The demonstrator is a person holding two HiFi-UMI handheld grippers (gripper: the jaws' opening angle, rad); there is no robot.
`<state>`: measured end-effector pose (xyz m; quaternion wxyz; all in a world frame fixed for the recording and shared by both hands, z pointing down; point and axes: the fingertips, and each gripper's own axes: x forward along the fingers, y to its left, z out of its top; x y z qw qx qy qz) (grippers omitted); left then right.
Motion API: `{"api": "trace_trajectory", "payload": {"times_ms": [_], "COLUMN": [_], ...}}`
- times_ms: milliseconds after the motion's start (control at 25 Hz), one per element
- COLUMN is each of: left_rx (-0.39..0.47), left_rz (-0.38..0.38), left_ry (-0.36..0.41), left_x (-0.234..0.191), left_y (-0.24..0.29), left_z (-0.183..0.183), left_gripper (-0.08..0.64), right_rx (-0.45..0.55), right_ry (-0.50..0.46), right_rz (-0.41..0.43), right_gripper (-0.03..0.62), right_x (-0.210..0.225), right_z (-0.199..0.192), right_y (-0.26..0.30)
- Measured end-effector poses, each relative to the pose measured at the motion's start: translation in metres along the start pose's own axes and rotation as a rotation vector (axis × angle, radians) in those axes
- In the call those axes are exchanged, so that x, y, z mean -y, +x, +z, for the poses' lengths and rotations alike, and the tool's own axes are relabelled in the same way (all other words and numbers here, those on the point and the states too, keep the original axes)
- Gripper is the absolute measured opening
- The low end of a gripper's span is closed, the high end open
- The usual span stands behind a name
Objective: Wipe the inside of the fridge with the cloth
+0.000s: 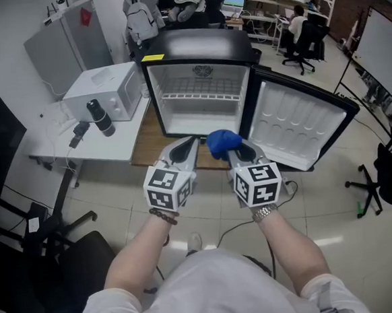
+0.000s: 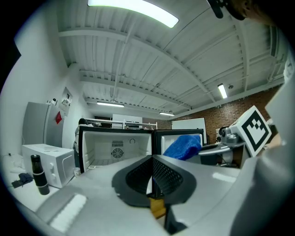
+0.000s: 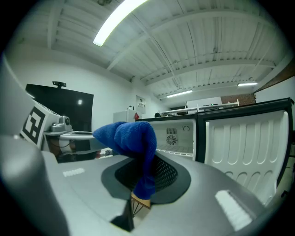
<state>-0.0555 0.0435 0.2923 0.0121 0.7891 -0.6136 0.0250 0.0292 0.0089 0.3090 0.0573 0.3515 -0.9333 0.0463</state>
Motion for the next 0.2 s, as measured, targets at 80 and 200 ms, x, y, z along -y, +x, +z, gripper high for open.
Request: {"api": "trace_trajectory", "payload": {"times_ms": [80,200], "left_rx": [-0.001,-0.001], "left_rz": [0.003,0.003], "left_ry": [0.003,0.008], "left_x": [0.0007,0.0033], "left_y": [-0.0018,-0.0038], "left_z": [-0.0009,-0.0022], "left_gripper": [0.004,0.003], "right_rx": [0.003,0.005], "right_ry": [-0.002,-0.004], "right_rz": [0.001,0.002], "right_gripper": [0.040,0.040], "right_x": [-0.0012,-0.0022], "right_z": [0.0001,-0.0020], "right_y": [-0.0014,-0.0039]}}
